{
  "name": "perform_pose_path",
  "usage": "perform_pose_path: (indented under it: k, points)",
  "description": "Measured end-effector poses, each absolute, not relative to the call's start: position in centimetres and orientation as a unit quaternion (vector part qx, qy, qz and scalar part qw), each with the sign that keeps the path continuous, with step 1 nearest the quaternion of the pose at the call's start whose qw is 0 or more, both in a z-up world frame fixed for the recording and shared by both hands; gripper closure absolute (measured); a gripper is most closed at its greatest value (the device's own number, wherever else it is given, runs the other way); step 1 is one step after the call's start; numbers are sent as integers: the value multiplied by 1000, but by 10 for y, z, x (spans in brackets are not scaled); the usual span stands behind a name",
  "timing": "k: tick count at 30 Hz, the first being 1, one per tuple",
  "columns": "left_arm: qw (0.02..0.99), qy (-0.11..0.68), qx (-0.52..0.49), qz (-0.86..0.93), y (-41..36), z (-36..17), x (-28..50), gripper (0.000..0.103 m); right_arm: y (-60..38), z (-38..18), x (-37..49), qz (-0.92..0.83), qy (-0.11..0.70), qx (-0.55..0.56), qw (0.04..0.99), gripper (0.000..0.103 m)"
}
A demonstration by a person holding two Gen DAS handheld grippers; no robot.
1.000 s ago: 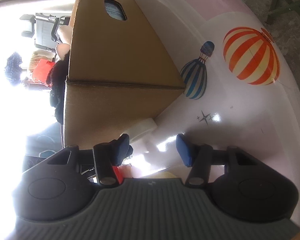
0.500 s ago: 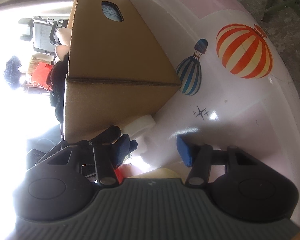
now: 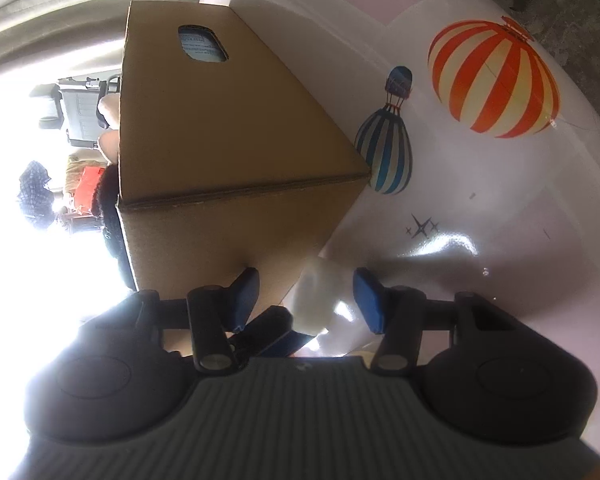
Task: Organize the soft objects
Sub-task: 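Lower the right tool toward the small white tape roll beside the box, then close the right tool on the small white tape roll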
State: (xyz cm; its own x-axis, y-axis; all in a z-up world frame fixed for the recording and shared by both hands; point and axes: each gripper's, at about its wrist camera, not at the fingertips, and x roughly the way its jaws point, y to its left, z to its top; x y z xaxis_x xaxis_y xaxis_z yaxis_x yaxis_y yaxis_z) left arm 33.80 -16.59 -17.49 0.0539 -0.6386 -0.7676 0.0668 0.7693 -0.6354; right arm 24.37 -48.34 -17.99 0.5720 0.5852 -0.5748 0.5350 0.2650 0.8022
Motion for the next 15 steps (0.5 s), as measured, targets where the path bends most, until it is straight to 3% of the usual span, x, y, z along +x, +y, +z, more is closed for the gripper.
perform_pose_path:
  k: [5,15]
  points:
    - [684,644,-231,-255,-167,-181,337,66,-476,-178,250,16,474,589,654,62]
    - [701,636,-173,-273,-186,-168,338,67,-450,-141,268,41,537,420,730,63]
